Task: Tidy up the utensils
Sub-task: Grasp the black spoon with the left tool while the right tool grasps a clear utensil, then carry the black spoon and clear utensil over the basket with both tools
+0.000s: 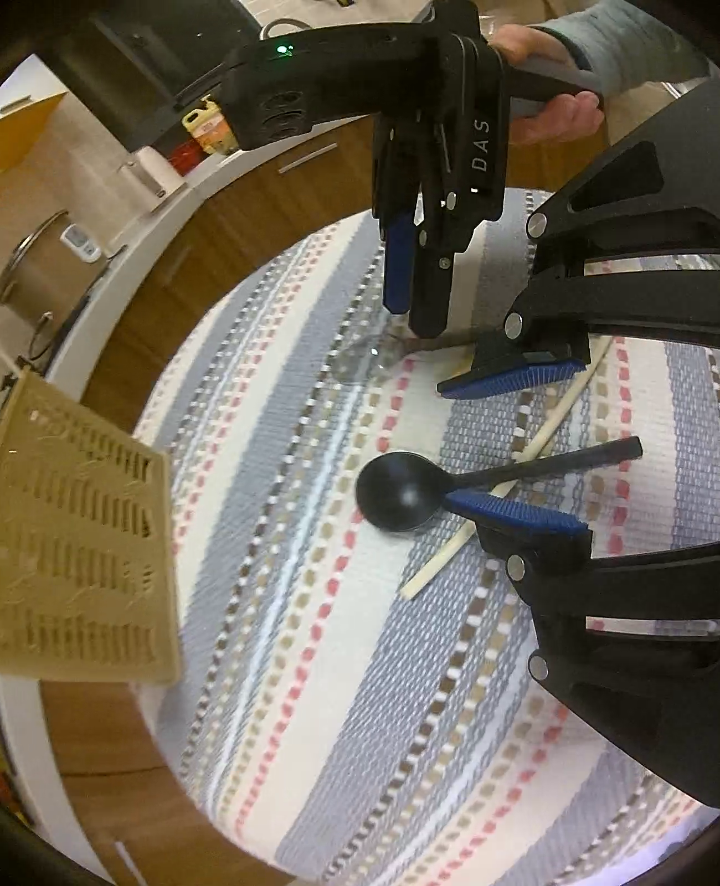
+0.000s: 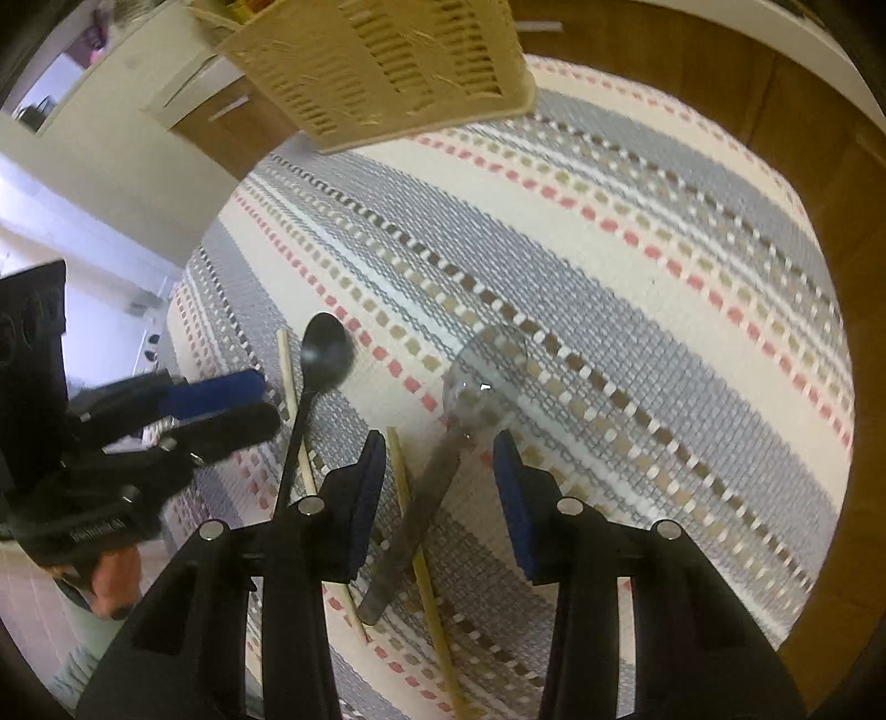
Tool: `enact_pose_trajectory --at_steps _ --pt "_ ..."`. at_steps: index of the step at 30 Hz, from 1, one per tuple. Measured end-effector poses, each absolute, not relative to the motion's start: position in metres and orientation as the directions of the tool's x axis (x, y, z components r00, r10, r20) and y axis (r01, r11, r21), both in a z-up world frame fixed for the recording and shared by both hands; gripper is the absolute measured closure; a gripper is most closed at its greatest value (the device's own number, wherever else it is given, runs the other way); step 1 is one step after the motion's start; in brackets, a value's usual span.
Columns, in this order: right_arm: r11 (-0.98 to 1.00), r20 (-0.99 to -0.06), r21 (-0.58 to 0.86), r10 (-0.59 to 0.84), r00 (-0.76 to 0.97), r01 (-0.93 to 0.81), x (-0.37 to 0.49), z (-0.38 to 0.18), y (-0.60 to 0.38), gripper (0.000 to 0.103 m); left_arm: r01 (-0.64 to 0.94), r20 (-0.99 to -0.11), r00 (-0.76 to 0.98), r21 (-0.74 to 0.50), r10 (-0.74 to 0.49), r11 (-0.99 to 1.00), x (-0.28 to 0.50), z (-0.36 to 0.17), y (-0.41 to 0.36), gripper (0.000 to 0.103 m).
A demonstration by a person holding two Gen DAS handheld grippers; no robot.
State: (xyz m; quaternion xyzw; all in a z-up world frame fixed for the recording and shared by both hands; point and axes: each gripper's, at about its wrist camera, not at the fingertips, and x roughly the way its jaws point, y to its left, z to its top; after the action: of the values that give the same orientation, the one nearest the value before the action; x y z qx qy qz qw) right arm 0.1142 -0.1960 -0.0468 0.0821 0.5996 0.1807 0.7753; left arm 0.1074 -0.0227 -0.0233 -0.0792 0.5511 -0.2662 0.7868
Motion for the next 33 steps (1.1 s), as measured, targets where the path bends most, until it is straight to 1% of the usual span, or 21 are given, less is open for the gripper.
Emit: enact_pose_trajectory --at_steps 4,6,8,11,13,16,19,28,29,30,31,33 --pt "0.931 -0.906 0.333 0.361 0.221 -0.152 0.122 -0.057 -0.193 0.071 0.335 -0.827 0.262 -0.406 -0.498 0.85 0.115 -0.03 -0.02 0.071" --pt "0.93 -0.908 0.332 0.361 0.214 -0.161 0.123 -0.057 -0.188 0.082 0.335 -0.834 0.251 -0.401 -0.491 0.852 0.118 -0.035 -0.02 0.071" --pt "0.936 -0.918 0.305 0.339 0.208 -0.177 0.125 -0.06 -0.183 0.087 0.337 -0.838 0.252 -0.393 -0.484 0.855 0.121 -0.034 -0.024 0.071" --pt "0.944 -0.926 0.26 0.304 0.223 -0.204 0.119 -0.059 -0.177 0.09 0.354 -0.848 0.244 -0.374 -0.47 0.857 0.124 -0.035 -0.033 0.071" --pt "0.946 -0.928 0.249 0.295 0.227 -0.208 0.12 -0.06 -0.178 0.091 0.361 -0.866 0.226 -0.35 -0.445 0.864 0.127 -0.041 -0.043 0.071" --pt "0.963 -0.936 0.162 0.219 0.274 -0.216 0.116 -0.055 -0.183 0.093 0.369 -0.889 0.238 -0.289 -0.391 0.883 0.129 -0.043 -0.054 0.074" --pt "0.958 -0.938 0.196 0.245 0.244 -0.209 0.119 -0.058 -0.189 0.093 0.379 -0.904 0.251 -0.238 -0.347 0.894 0.13 -0.044 -0.064 0.075" --pt "0.953 -0.962 0.112 0.175 0.21 -0.28 0.126 -0.06 -0.171 0.092 0.403 -0.921 0.296 -0.119 -0.252 0.907 0.129 -0.047 -0.084 0.075" --pt "0.952 -0.964 0.104 0.168 0.208 -0.288 0.128 -0.061 -0.164 0.092 0.4 -0.924 0.311 -0.087 -0.224 0.912 0.129 -0.048 -0.087 0.083" --pt "0.949 -0.964 0.092 0.161 0.21 -0.301 0.128 -0.061 -0.161 0.092 0.394 -0.924 0.324 -0.063 -0.202 0.917 0.13 -0.049 -0.089 0.094" --pt "0.946 -0.964 0.083 0.156 0.217 -0.312 0.127 -0.061 -0.159 0.092 0.386 -0.924 0.334 -0.048 -0.188 0.921 0.13 -0.049 -0.089 0.098" --pt "0.945 -0.961 0.078 0.157 0.229 -0.319 0.126 -0.06 -0.158 0.093 0.37 -0.919 0.331 -0.081 -0.213 0.926 0.133 -0.05 -0.086 0.099"
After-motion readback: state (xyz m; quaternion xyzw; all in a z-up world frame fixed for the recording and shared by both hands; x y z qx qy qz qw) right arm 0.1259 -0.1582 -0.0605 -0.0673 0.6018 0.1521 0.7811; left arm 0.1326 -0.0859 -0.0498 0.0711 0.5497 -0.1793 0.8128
